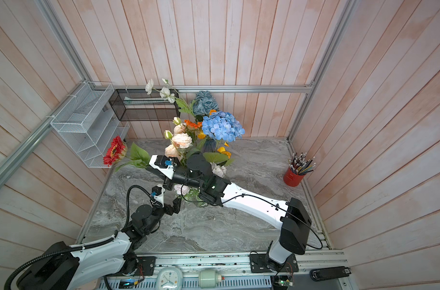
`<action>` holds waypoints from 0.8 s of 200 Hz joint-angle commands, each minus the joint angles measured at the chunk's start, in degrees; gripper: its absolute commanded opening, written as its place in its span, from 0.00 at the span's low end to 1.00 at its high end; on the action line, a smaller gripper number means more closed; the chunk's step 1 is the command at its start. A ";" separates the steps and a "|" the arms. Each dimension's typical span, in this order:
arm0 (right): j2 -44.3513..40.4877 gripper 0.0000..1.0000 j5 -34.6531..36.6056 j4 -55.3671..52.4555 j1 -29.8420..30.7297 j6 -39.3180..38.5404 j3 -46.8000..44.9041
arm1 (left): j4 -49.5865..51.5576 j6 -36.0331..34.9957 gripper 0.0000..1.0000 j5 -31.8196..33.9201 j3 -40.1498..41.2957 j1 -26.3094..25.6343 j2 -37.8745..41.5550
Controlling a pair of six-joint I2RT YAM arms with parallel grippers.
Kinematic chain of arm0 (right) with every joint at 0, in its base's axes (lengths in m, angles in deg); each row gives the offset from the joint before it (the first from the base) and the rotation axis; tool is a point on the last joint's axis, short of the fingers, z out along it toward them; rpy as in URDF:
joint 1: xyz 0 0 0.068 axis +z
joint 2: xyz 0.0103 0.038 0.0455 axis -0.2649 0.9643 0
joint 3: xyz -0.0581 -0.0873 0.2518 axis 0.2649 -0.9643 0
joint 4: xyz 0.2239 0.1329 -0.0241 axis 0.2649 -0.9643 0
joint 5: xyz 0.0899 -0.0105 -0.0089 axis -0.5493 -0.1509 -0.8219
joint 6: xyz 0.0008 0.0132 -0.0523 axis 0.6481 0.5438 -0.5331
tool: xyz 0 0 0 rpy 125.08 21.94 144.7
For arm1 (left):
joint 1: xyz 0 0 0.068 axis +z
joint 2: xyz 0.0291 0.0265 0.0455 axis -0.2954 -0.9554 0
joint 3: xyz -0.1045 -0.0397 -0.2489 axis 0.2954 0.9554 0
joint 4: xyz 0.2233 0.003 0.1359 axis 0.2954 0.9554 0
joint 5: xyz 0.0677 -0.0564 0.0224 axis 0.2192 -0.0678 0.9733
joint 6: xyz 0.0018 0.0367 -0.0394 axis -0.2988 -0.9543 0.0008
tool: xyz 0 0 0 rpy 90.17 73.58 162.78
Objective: Arrange flowers in a vase
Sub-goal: Place the flower in the vase.
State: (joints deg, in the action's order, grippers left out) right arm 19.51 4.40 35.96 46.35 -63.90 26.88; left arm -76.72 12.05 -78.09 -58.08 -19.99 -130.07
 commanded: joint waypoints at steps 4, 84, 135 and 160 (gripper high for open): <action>-2.84 0.00 9.19 -3.01 -0.09 -6.79 -1.12 | -1.62 0.28 1.00 -2.09 -0.22 0.25 -0.26; -6.71 0.00 14.05 -6.92 -1.03 -7.08 -2.56 | -1.46 0.01 1.00 -2.39 -0.47 0.25 -0.42; -7.04 0.00 9.08 -0.67 -5.71 3.57 -12.00 | -0.89 -0.16 1.00 -2.39 -0.26 0.26 1.37; -7.24 0.00 8.00 0.57 -7.39 7.28 -15.06 | 1.16 -0.47 1.00 -2.69 -0.69 0.28 4.02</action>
State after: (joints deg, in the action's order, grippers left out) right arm 13.19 14.41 33.73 40.38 -62.55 13.79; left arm -76.46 11.98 -80.40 -58.08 -19.99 -128.57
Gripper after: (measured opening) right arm 0.048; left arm 0.999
